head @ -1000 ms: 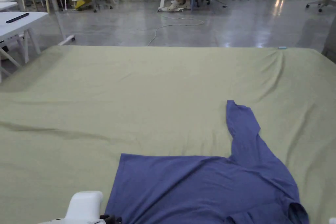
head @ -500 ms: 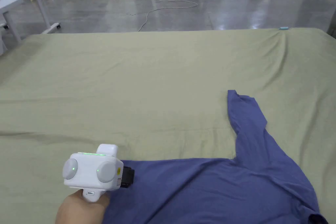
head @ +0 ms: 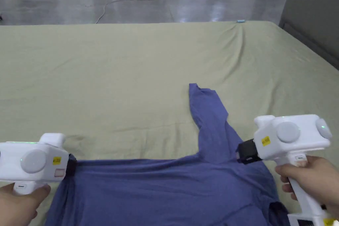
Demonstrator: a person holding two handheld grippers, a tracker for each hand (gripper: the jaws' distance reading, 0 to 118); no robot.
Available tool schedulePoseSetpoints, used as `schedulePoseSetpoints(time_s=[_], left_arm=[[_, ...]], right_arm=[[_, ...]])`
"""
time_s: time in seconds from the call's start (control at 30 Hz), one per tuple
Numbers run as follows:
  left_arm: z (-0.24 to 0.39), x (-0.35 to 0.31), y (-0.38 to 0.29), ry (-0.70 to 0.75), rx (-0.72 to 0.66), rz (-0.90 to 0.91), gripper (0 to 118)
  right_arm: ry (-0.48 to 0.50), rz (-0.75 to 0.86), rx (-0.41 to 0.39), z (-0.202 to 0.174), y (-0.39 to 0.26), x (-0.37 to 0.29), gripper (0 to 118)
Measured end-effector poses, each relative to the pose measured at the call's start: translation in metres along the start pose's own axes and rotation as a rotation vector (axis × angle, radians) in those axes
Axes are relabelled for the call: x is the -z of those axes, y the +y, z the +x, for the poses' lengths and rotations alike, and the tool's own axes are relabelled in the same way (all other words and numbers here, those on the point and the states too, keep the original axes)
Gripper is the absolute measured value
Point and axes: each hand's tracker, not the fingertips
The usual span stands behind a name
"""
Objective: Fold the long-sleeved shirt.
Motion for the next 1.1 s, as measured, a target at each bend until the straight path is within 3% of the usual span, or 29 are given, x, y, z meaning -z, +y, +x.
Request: schedulePoseSetpoints(time_s=[0.03, 0.07, 0.17, 0.2, 0.23, 0.3, 0.33, 0.4, 0.5, 0.63, 0.93, 1.1], left_arm=[[0.001, -0.002, -0.003, -0.016, -0.002, -0.009, 0], [-0.001, -0.001, -0.003, -0.030, -0.011, -0.015, 0], [-0.007, 0.001, -0.008, -0.054, -0.043, -0.024, 0], [-0.008, -0.002, -0.009, -0.063, -0.060, -0.019, 0], [-0.008, -0.006, -0.010, -0.067, -0.075, -0.016, 0], [-0.004, -0.018, -0.012, -0.056, -0.076, -0.019, 0], [0.000, -0.029, -0.013, -0.053, -0.063, -0.005, 0], [0.006, -0.050, -0.014, -0.045, -0.029, 0.023, 0], [0.011, -0.089, -0.018, -0.051, -0.034, 0.065, 0], [0.011, -0.166, -0.024, -0.073, -0.046, 0.168, 0], [0.022, -0.351, -0.044, -0.095, 0.014, 0.395, 0], [0.025, -0.422, -0.039, -0.078, 0.070, 0.486, 0]], right_arm=[[-0.061, -0.044, 0.002, -0.001, 0.004, 0.018, 108], [-0.083, -0.069, -0.004, -0.003, 0.003, 0.029, 118], [-0.006, -0.243, 0.017, -0.012, -0.007, 0.045, 105], [-0.037, -0.140, 0.028, -0.012, -0.007, 0.033, 101], [-0.036, -0.122, -0.001, -0.016, -0.008, 0.023, 75], [0.048, -0.071, -0.032, -0.025, -0.012, 0.001, 0], [0.006, -0.049, -0.068, -0.033, -0.017, -0.009, 0], [0.033, -0.007, -0.176, -0.038, -0.024, -0.030, 0], [0.063, 0.075, -0.097, -0.030, -0.033, -0.078, 0], [0.115, 0.223, -0.086, -0.006, -0.052, -0.169, 0], [0.098, 0.506, -0.198, 0.011, -0.102, -0.363, 0], [0.104, 0.628, -0.227, 0.011, -0.110, -0.441, 0]])
